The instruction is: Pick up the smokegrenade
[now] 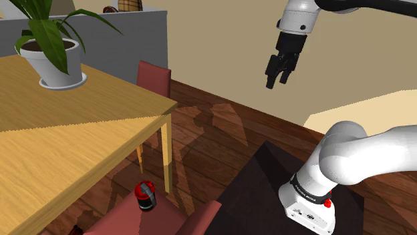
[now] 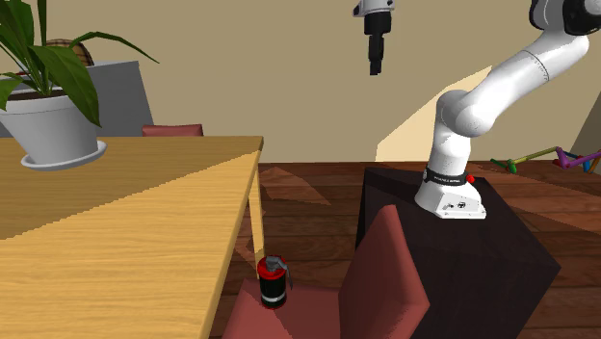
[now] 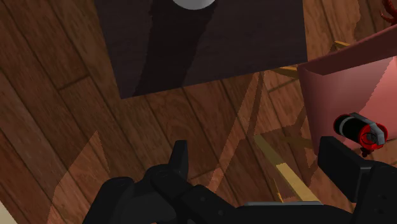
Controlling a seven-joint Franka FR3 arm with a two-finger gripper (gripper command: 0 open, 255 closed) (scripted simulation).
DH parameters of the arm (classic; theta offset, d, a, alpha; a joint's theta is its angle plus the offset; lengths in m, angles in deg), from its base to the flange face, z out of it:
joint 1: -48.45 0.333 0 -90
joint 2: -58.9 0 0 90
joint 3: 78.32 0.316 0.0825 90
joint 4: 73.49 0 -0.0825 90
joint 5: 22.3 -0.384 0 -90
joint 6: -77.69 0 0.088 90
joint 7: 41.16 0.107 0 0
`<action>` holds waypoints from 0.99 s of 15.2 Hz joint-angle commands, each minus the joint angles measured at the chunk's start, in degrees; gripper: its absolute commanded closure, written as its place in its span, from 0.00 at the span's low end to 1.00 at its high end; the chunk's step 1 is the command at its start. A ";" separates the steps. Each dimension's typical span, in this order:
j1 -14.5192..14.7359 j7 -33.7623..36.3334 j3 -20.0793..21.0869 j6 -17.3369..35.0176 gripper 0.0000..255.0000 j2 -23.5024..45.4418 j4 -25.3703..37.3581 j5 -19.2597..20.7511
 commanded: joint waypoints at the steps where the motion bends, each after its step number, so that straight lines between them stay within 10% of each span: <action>1: 0.00 0.00 0.00 0.00 0.00 0.00 0.00 0.00; 15: 6.18 9.07 13.63 25.59 0.00 9.55 -12.21 -8.05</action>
